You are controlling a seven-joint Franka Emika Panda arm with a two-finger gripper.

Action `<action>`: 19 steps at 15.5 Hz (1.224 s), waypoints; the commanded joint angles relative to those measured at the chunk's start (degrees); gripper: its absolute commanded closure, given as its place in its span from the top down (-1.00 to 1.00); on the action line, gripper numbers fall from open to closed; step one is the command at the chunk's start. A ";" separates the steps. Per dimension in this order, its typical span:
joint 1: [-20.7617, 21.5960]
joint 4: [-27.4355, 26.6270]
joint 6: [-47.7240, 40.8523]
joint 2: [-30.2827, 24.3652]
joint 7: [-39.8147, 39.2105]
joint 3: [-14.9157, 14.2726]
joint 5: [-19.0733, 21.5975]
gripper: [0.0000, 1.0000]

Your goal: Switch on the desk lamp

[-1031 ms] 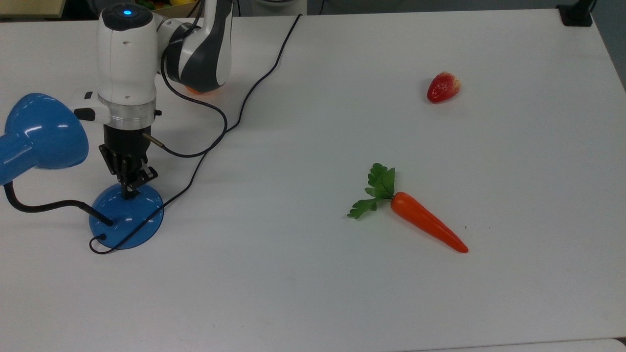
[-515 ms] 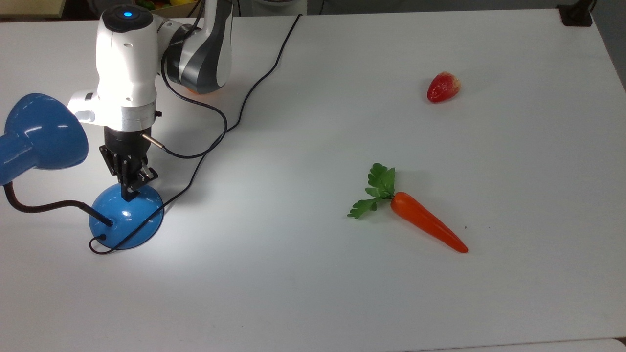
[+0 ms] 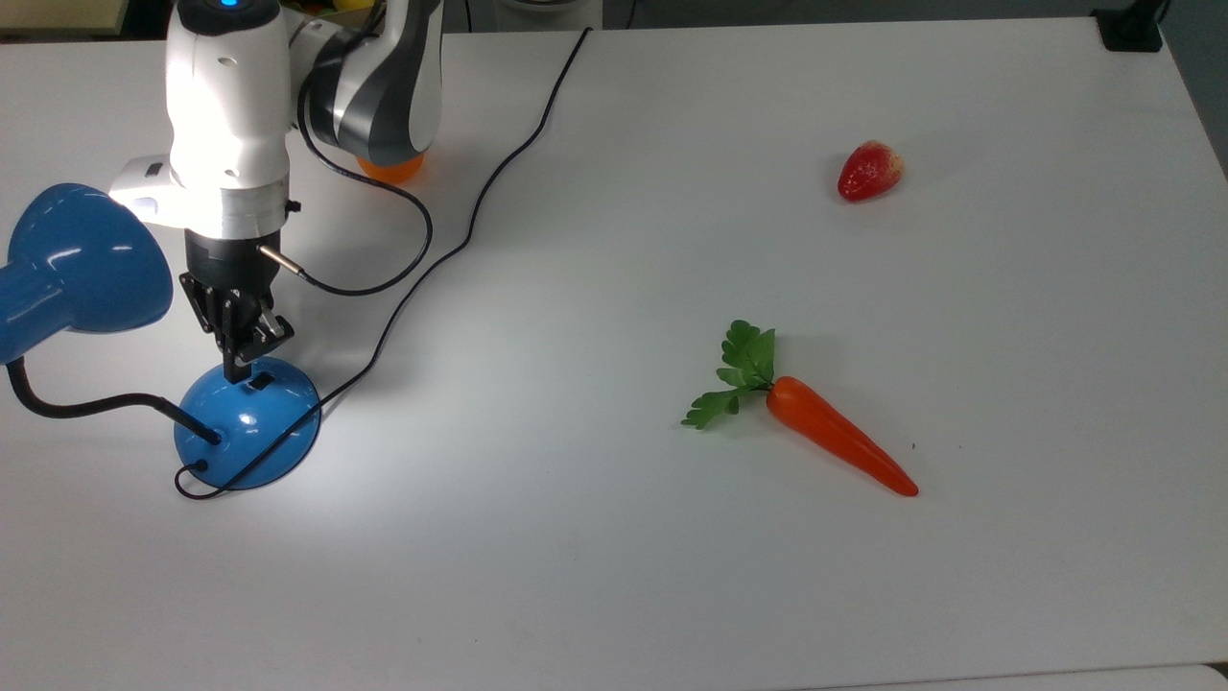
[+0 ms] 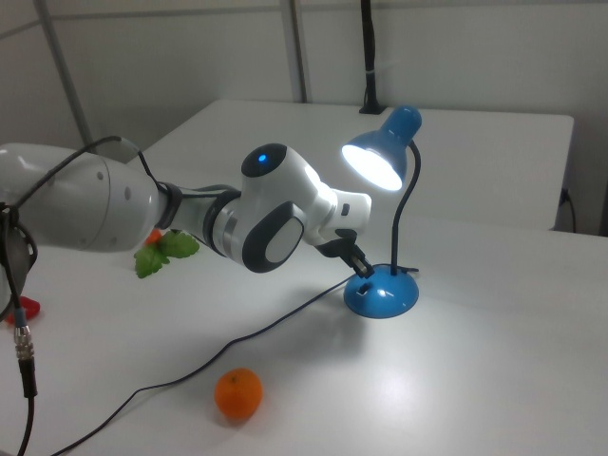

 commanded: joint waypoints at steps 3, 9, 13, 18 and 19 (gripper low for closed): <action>-3.98 -3.18 -15.62 -9.98 -3.91 5.18 0.06 -1.00; -3.28 -1.86 -38.73 -16.66 -13.13 5.27 0.68 -0.98; -2.92 -1.86 -49.64 -21.32 -20.43 5.36 1.55 -0.67; -0.90 -1.86 -58.44 -26.59 -24.48 5.36 1.73 0.53; -0.82 -1.95 -59.76 -27.73 -25.09 5.36 1.73 0.85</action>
